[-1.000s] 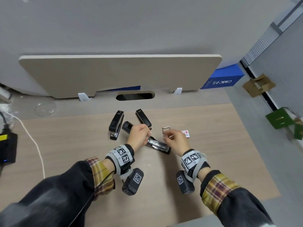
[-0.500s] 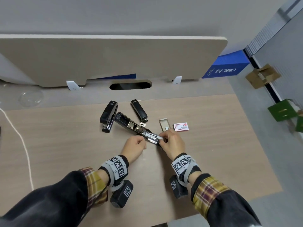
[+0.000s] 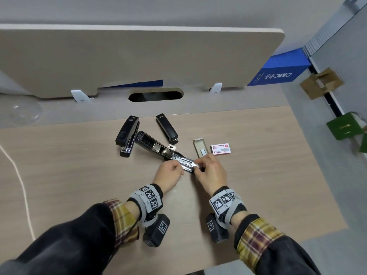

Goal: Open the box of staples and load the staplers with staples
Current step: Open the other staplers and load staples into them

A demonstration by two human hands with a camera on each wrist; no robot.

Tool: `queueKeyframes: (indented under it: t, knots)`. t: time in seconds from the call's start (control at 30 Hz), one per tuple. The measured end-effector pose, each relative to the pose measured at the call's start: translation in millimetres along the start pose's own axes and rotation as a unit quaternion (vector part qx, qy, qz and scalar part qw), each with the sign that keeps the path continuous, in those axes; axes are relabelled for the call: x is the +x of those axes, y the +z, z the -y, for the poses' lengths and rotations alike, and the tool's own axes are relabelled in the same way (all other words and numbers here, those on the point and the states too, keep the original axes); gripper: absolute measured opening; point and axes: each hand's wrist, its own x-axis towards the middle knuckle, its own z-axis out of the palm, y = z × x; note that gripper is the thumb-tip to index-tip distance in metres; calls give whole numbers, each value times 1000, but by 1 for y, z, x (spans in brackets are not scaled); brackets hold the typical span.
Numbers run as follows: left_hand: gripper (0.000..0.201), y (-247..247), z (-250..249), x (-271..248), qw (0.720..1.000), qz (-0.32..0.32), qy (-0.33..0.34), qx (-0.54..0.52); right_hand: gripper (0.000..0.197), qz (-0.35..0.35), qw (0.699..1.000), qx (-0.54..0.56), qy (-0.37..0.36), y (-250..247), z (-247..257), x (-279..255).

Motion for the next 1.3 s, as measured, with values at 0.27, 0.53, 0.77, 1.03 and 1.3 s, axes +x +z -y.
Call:
queueKeyframes:
  t: [0.27,0.53,0.77,1.03,1.3]
  knots:
    - [23,3,1,2,1000,14,-13,-20,11,8,999,37,0,3,-9,1]
    - [20,6,-4,2,998,45,-17,-43,25,15,995,-2,-97,-1,-7,1]
    - [26,7,-18,-1,996,46,33,-72,19,15,997,58,-50,-6,-7,5]
    - [37,10,-36,-1,994,16,76,-77,12,60,968,240,39,-25,6,14]
    - [43,15,-48,3,993,-5,76,-85,28,122,947,296,39,-34,16,13]
